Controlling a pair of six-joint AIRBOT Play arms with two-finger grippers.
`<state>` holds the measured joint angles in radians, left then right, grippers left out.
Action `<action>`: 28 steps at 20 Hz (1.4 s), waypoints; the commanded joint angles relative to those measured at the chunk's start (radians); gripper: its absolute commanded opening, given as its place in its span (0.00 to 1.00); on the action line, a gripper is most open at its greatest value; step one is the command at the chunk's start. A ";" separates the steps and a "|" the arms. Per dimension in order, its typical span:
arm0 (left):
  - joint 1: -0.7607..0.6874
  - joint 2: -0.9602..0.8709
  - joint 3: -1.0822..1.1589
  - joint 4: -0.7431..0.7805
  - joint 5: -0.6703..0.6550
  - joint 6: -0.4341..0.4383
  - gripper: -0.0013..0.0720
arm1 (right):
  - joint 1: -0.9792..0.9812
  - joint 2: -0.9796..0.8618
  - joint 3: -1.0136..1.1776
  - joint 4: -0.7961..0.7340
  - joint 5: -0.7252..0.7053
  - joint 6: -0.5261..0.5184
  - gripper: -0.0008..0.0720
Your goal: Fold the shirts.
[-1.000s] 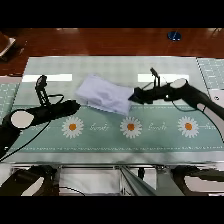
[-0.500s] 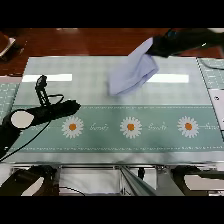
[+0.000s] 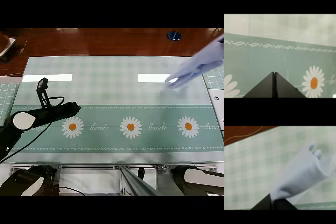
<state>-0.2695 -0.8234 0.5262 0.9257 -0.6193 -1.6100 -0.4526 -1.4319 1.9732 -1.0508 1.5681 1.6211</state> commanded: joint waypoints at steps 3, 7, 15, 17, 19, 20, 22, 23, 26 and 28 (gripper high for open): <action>-0.019 -0.006 -0.002 -0.003 0.017 0.000 0.06 | -0.246 0.047 0.005 -0.139 0.245 0.039 0.04; -0.089 -0.050 -0.002 -0.003 0.068 -0.001 0.06 | -0.401 0.146 -0.122 -0.196 0.286 0.041 0.04; -0.173 -0.125 -0.002 -0.056 0.170 0.000 0.06 | -0.784 0.472 -0.671 -0.348 0.215 0.080 0.04; -0.174 -0.125 -0.002 -0.071 0.171 0.000 0.06 | -0.815 0.546 -0.744 -0.443 0.161 0.110 0.04; -0.175 -0.124 -0.001 -0.089 0.172 0.000 0.06 | -0.816 0.571 -0.787 -0.530 0.153 0.177 0.21; -0.175 -0.124 -0.001 -0.089 0.172 0.000 0.06 | -0.816 0.569 -0.797 -0.533 0.157 0.184 0.49; -0.173 -0.124 0.006 -0.088 0.172 0.003 0.06 | -0.816 0.562 -0.798 -0.488 0.126 0.166 0.58; -0.164 -0.124 0.015 -0.088 0.181 0.037 0.06 | -0.814 0.562 -0.797 -0.415 0.074 0.127 0.57; -0.044 -0.124 0.082 -0.089 0.183 0.069 0.06 | -0.722 0.562 -0.786 0.034 -0.196 -0.034 0.55; 0.061 -0.124 0.194 -0.089 0.120 0.073 0.06 | -0.584 0.562 -0.786 0.301 -0.399 -0.153 0.49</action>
<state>-0.3180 -0.9474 0.6205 0.8398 -0.4519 -1.5585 -1.1587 -0.8734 1.1900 -1.1454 1.4509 1.6276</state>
